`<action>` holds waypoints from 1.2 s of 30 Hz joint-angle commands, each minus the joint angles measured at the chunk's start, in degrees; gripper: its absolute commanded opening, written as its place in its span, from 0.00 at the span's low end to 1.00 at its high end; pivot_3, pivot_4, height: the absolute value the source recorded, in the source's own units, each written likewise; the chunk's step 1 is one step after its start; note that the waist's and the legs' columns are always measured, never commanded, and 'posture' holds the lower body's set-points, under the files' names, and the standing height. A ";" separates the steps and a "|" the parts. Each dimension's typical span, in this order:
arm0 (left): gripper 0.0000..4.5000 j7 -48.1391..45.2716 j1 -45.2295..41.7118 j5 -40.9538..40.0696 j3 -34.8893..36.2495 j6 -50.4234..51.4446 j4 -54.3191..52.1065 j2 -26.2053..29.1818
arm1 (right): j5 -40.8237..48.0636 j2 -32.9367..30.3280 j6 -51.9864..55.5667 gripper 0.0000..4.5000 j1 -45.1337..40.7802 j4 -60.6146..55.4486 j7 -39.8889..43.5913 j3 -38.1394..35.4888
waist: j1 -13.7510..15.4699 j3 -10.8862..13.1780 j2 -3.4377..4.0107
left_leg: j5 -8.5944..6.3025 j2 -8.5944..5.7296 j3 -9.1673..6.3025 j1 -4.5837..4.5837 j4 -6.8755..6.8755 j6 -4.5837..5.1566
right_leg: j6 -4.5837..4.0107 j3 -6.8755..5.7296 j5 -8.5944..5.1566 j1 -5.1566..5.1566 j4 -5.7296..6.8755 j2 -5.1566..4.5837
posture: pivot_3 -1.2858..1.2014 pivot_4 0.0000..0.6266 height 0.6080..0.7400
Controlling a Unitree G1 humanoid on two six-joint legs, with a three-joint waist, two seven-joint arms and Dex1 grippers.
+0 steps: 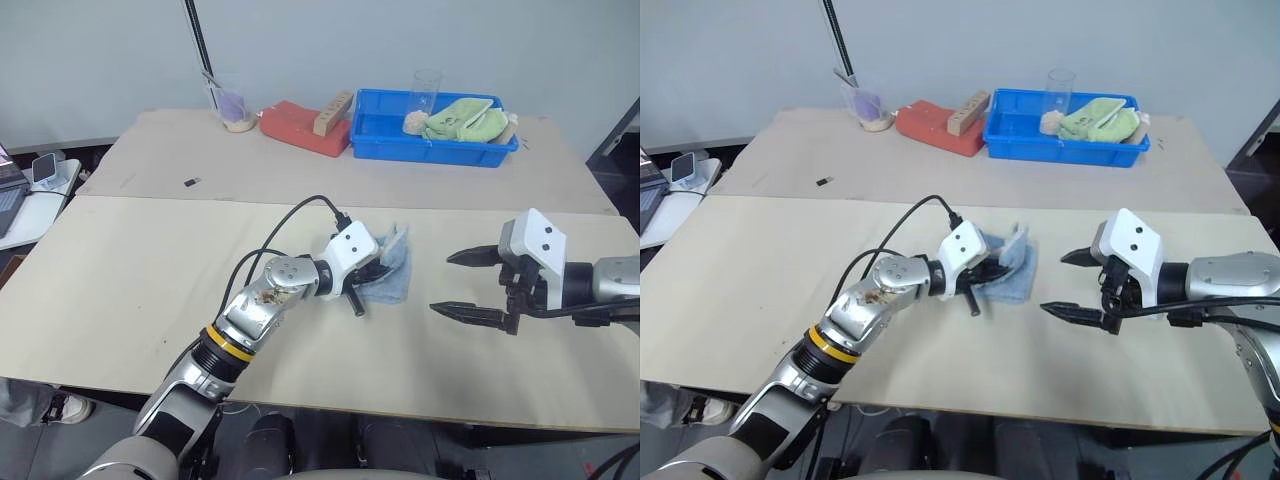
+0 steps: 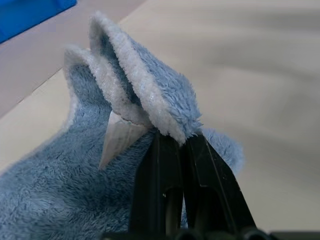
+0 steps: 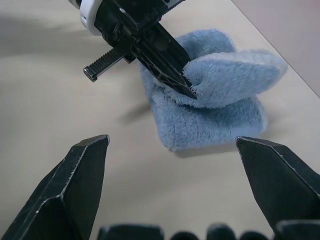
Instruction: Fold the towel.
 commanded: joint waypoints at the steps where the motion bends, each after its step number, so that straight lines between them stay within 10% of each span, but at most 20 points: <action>1: 0.22 -1.99 -0.30 0.81 1.21 -1.00 -2.70 0.53 | 1.35 -0.32 0.29 1.00 -0.09 -1.64 -1.30 -2.30 | 0.03 0.00 0.00 | 0.00 0.00 0.00 0.00 0.00 0.00 | 0.00 0.00 0.00 0.01 -0.01 0.00 | 0.52 0.24 0.31; 8: 0.97 -5.15 1.20 0.76 3.83 -1.37 -10.34 4.35 | 1.50 -0.74 -0.62 1.00 -1.56 0.35 -1.89 -1.12 | 0.16 0.01 0.01 | 0.00 -0.01 -0.01 0.00 0.00 0.00 | 0.01 0.01 -0.01 0.03 -0.04 -0.05 | 0.52 0.24 0.31; 13: 1.00 -8.95 1.19 -8.35 14.88 5.66 -15.56 9.70 | 1.58 2.30 -0.85 1.00 -5.42 1.87 -5.83 -0.94 | -0.28 0.02 0.03 | 0.00 0.07 0.04 0.05 0.00 0.00 | 0.01 0.02 0.00 0.00 -0.01 0.00 | 0.52 0.24 0.31; 16: 0.81 -8.26 -0.53 -8.90 18.30 5.25 -12.36 10.48 | 0.24 7.78 -1.42 0.82 -9.37 3.67 -10.72 2.53 | -0.21 0.02 0.02 | 0.00 0.16 0.03 0.11 0.00 0.00 | 0.02 0.01 0.00 0.03 -0.02 0.17 | 0.52 0.24 0.31; 23: 0.04 -6.28 -0.04 2.21 10.68 -9.80 3.42 4.25 | -13.41 22.17 -8.44 0.28 -14.18 13.63 -22.27 18.24 | 0.46 -0.18 0.34 | 0.03 0.07 0.30 0.12 0.02 -0.03 | -0.01 0.02 0.01 -0.11 -0.04 0.11 | 0.52 0.24 0.31; 27: 0.00 -5.07 1.63 7.12 7.92 -14.50 13.78 2.32 | -19.49 29.27 -12.05 0.01 -14.16 21.54 -27.49 23.26 | 0.21 -0.26 0.42 | 0.03 0.05 0.35 0.00 0.06 -0.02 | -0.01 0.04 0.01 -0.09 -0.04 0.03 | 0.52 0.24 0.31; 36: 0.00 -4.84 2.89 5.80 13.18 -15.59 15.20 2.88 | -20.78 21.40 -11.75 0.01 -6.82 18.76 -25.76 14.81 | 0.21 -0.25 0.39 | 0.03 0.01 0.31 -0.01 0.08 -0.02 | 0.02 -0.01 0.00 -0.05 -0.01 -0.05 | 0.52 0.24 0.31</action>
